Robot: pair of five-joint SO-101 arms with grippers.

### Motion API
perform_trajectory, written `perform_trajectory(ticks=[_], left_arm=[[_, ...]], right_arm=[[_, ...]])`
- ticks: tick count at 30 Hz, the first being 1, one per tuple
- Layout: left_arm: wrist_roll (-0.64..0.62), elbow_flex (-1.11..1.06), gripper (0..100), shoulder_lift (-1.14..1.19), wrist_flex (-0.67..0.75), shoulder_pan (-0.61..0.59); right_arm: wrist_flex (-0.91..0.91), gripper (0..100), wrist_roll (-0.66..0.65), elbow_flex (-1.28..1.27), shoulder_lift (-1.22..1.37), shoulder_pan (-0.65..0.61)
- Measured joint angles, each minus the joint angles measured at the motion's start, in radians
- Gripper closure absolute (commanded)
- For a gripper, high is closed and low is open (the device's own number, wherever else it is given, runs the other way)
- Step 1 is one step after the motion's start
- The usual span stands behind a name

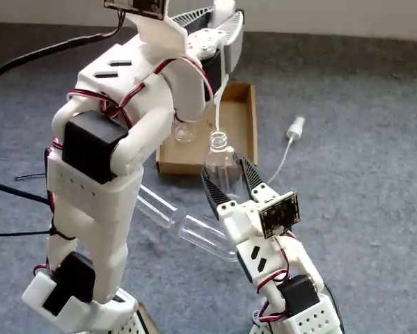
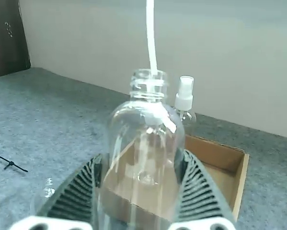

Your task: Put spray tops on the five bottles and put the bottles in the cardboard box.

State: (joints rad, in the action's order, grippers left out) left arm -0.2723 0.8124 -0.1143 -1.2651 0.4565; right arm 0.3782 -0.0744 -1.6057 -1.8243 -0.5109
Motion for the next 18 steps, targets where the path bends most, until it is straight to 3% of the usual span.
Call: perform_trajectory(ticks=[6,18], left_arm=[[0.0,-0.009,100,0.008,-0.081,0.046],[0.0,-0.175,100,0.009,-0.029,-0.003]], right_arm=[[0.0,99.5,0.0,0.0,0.0,-0.002],[0.0,99.5,0.0,0.0,-0.002,-0.002]])
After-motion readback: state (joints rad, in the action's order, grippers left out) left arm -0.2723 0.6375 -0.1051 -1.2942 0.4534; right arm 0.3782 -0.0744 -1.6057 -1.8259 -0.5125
